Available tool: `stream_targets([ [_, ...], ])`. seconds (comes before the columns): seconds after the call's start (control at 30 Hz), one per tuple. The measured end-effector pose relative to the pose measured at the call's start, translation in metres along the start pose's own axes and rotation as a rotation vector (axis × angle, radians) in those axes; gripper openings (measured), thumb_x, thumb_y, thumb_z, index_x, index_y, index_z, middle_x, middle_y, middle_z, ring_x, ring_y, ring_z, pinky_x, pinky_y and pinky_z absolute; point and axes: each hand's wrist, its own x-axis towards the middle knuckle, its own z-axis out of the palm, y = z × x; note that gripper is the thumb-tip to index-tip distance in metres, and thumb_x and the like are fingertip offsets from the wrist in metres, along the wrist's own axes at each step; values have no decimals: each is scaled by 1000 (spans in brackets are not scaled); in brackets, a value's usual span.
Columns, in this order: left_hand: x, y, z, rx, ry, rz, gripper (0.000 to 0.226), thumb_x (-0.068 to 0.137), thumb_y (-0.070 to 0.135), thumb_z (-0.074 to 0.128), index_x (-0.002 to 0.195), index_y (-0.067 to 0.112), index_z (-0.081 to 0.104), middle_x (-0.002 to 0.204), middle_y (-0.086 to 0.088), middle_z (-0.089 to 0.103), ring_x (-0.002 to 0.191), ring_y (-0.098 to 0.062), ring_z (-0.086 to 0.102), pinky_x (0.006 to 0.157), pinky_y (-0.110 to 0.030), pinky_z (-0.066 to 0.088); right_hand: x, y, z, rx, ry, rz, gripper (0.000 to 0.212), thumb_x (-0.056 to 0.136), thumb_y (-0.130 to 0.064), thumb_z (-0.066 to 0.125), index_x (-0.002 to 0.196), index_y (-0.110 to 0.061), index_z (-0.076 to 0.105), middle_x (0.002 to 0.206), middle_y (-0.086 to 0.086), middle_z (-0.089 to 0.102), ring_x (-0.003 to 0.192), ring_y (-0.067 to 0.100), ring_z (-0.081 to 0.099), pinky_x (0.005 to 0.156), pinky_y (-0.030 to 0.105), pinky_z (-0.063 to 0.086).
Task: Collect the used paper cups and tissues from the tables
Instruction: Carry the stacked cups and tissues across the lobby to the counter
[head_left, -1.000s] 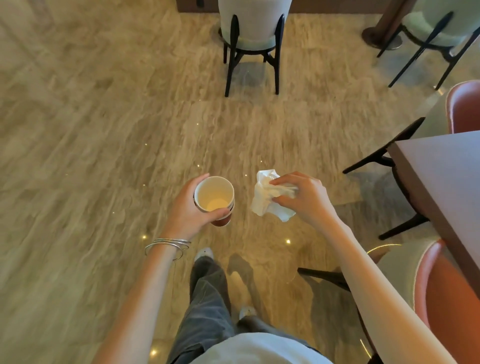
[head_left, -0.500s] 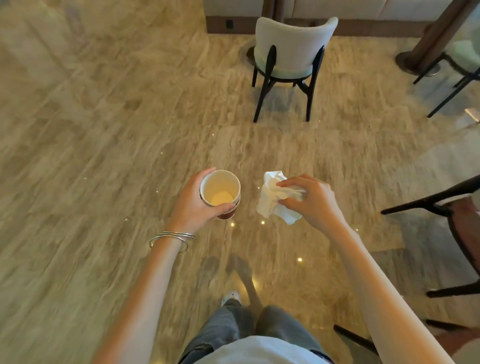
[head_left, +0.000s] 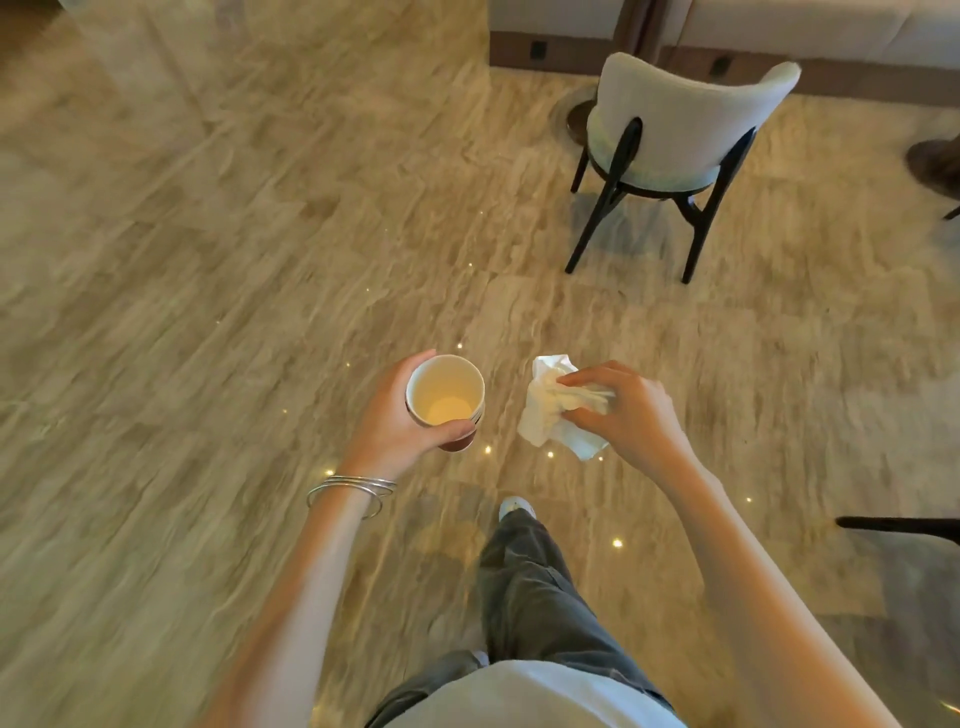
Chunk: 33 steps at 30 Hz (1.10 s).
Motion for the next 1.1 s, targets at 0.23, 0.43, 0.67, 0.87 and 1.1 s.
stream_targets([
  [0.23, 121, 29, -1, -18, 50, -8, 82, 57, 26, 87, 128, 30, 45, 122, 12, 50, 110, -9, 49, 88, -27, 41, 136, -9, -34, -17, -26, -34, 30, 72, -22, 75, 99, -34, 67, 98, -16, 57, 80, 2, 53, 66, 18, 41],
  [0.43, 214, 46, -2, -34, 106, -16, 82, 56, 25, 87, 126, 30, 45, 119, 19, 49, 107, -2, 48, 85, -16, 39, 239, -21, -51, -33, -28, -102, 29, 72, -26, 74, 99, -33, 68, 94, -18, 55, 76, -11, 49, 60, 9, 33],
  [0.67, 297, 37, -6, 13, 127, -37, 83, 56, 28, 87, 127, 29, 46, 122, 11, 51, 106, -6, 49, 79, -11, 36, 328, -22, -43, -42, -60, -125, 29, 71, -28, 76, 98, -35, 68, 97, -21, 55, 78, -15, 48, 61, 9, 34],
  [0.87, 394, 20, -37, 3, 102, -40, 84, 56, 26, 87, 129, 26, 45, 126, 8, 50, 114, -11, 48, 96, -38, 43, 425, -39, -24, -26, -86, -87, 31, 70, -25, 77, 95, -40, 67, 96, -21, 55, 77, -5, 53, 65, 14, 40],
  [1.1, 525, 17, -91, -24, 71, -43, 83, 55, 22, 87, 127, 27, 47, 124, 8, 52, 112, -12, 51, 95, -36, 44, 551, -86, -7, -57, -53, -76, 31, 69, -27, 78, 96, -38, 67, 90, -19, 54, 76, 1, 51, 61, 13, 37],
])
